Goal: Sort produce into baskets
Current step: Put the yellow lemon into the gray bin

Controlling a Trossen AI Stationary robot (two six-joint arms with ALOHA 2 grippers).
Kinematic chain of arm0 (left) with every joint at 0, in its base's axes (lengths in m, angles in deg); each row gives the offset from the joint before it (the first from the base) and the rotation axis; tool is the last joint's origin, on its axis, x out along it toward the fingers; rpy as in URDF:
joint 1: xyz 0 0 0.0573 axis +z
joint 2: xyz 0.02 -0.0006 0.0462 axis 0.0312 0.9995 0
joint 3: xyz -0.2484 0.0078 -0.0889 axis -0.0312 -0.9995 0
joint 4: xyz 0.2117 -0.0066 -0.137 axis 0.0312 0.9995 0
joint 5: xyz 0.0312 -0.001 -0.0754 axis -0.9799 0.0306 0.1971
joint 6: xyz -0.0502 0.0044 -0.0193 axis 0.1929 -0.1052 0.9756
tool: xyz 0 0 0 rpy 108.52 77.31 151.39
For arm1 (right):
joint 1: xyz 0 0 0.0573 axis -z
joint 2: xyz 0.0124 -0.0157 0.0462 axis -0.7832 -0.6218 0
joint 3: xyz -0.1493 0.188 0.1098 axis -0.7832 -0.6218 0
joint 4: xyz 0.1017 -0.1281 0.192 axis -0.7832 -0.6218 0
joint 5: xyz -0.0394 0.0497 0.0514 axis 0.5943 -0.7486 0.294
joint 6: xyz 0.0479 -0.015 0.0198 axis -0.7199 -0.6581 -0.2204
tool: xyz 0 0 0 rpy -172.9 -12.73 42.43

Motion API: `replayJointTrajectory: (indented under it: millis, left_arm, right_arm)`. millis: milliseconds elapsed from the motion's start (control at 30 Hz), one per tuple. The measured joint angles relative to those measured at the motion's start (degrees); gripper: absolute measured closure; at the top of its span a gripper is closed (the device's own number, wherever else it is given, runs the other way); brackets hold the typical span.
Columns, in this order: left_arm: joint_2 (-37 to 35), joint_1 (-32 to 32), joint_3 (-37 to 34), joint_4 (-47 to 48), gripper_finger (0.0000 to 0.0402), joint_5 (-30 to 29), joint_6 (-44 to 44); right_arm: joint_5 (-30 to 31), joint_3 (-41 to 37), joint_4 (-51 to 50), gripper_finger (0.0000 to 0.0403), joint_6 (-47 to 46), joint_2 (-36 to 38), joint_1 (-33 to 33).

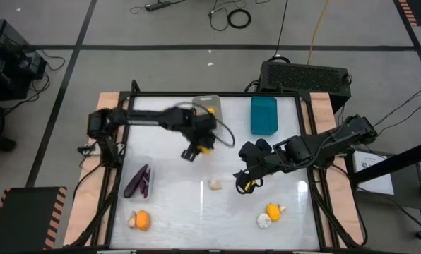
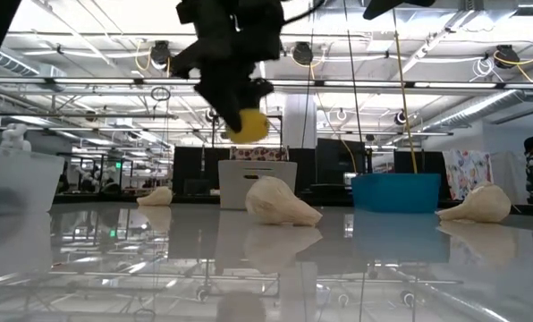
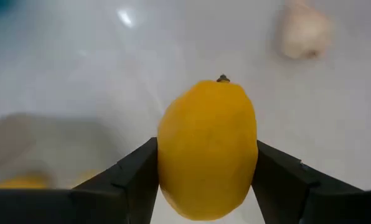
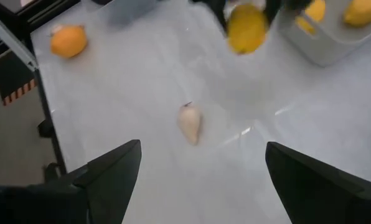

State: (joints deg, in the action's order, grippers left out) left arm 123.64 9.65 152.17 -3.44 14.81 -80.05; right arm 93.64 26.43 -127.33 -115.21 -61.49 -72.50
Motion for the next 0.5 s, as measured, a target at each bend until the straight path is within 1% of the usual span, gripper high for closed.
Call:
replayJointTrajectory:
  millis: [200, 367, 433, 500]
  left_arm:
    - [-4.7, 8.8, 0.0, -4.9, 0.0180, -2.0, 0.0]
    - [-4.5, 16.8, 0.0, -8.9, 0.0180, -2.0, 1.7]
    - [-3.7, 19.7, 0.0, -11.5, 0.0180, -2.0, 3.6]
    - [-2.7, 22.3, -0.1, -12.4, 0.0180, -1.8, 7.5]
  right_arm:
    - [2.7, 0.0, 0.2, 0.0067, 1.1, 0.0, 0.6]
    - [2.7, 0.0, 0.1, 0.0067, 1.1, 0.0, 1.1]
    - [2.7, 0.0, 0.2, 0.0067, 1.1, 0.0, 1.2]
    - [2.7, 0.0, 0.2, 0.0067, 1.1, 0.0, 1.2]
